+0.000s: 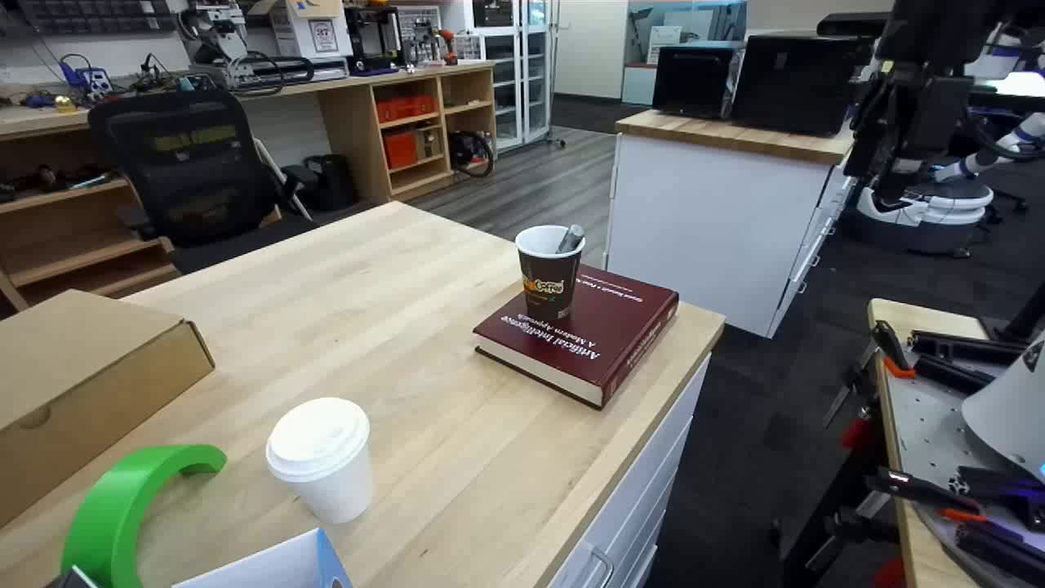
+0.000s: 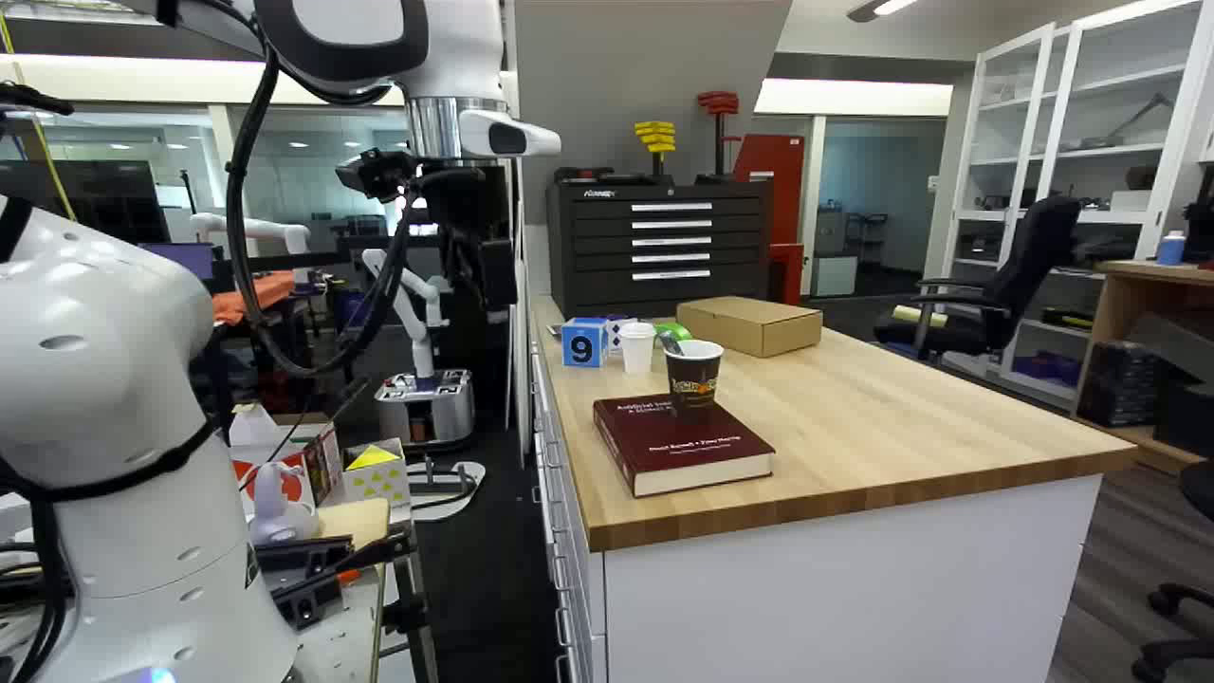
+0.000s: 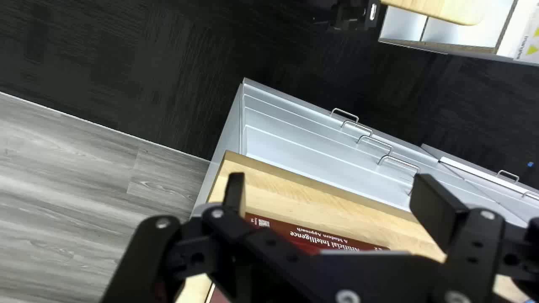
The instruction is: Put the black marker on the book
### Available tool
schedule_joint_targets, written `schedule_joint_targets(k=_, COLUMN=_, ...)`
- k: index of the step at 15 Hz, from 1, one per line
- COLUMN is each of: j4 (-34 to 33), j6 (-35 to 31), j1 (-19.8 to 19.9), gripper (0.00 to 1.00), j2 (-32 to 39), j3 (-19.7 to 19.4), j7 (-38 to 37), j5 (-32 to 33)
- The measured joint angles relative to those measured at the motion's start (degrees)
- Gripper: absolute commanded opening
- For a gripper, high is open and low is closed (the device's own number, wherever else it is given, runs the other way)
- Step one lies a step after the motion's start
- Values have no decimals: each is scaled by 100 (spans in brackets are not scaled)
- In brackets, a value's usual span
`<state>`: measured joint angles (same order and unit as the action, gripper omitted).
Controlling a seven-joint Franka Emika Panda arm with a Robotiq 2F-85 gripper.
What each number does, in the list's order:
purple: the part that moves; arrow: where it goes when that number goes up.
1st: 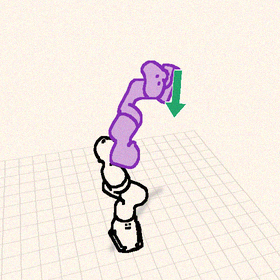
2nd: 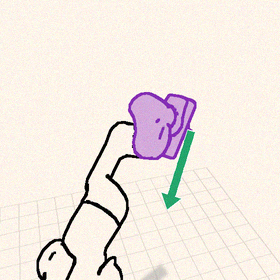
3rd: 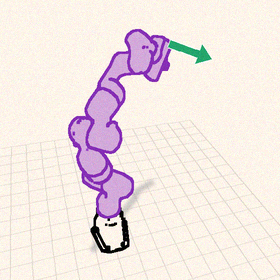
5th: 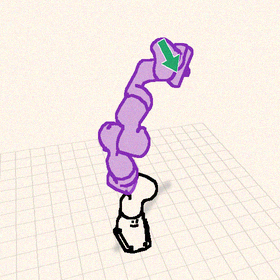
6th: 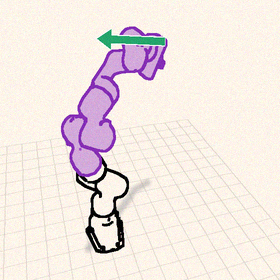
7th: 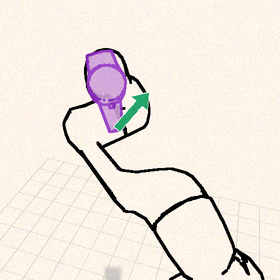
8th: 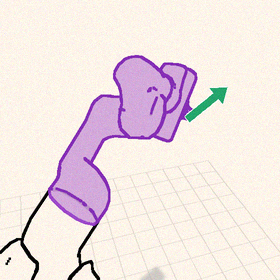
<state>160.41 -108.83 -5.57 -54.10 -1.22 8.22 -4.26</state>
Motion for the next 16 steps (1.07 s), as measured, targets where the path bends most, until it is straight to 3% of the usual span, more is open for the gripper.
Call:
schedule_joint_targets(k=11, j4=-38, j6=-7, j1=3, gripper=100, j2=31, j3=21, j7=0, j5=19)
schedule_joint_targets(k=16, j4=-329, j6=-227, j1=2, gripper=100, j2=360, j3=160, j7=0, j5=102)
